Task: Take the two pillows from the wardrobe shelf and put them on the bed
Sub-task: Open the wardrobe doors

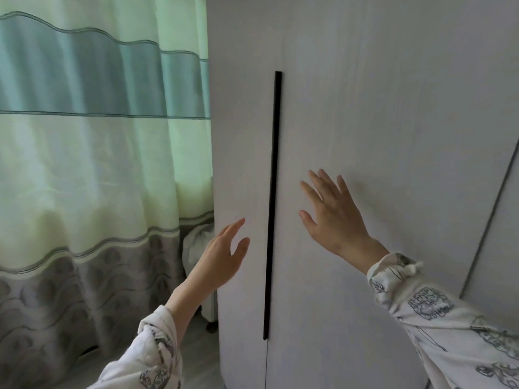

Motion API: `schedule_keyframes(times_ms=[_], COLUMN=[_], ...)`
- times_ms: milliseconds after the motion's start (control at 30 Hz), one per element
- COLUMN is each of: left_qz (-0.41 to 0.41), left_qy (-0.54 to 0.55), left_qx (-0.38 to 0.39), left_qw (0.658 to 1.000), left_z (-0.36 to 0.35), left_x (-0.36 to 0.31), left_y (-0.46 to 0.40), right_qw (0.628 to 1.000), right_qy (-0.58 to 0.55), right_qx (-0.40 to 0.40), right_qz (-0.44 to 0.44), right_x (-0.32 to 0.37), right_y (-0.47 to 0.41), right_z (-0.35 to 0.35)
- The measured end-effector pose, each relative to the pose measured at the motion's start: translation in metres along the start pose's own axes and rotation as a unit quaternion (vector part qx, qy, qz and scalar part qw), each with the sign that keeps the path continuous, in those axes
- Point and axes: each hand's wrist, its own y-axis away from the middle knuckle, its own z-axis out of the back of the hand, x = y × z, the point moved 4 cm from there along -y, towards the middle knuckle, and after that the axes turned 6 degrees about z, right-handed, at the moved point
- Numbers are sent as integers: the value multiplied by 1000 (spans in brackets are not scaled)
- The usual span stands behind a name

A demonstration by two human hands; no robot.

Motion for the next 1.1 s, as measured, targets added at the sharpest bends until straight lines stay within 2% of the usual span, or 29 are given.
schedule_keyframes(times_ms=[100, 200, 333, 433, 767, 1100], left_qz=[-7, -18, -66, -120, -153, -169], left_qy=[11, 41, 89, 131, 226, 252], left_qx=[-3, -7, -29, -29, -23, -7], left_qw=[1000, 999, 993, 984, 962, 953], left_z=[-21, -40, -53, -62, -86, -45], left_x=[22, 34, 31, 26, 21, 40], left_y=[-46, -99, -165, -196, -218, -196], right_qw=[999, 989, 947, 920, 897, 888], right_qy=[45, 145, 313, 380, 423, 424], right_qx=[-10, 8, 54, 52, 41, 62], right_qz=[16, 7, -48, -74, -123, -167], right_x=[-5, -13, -24, -24, -19, -13], right_y=[-30, -54, -72, -76, -76, -79], right_z=[-24, -45, -65, -74, -85, -85])
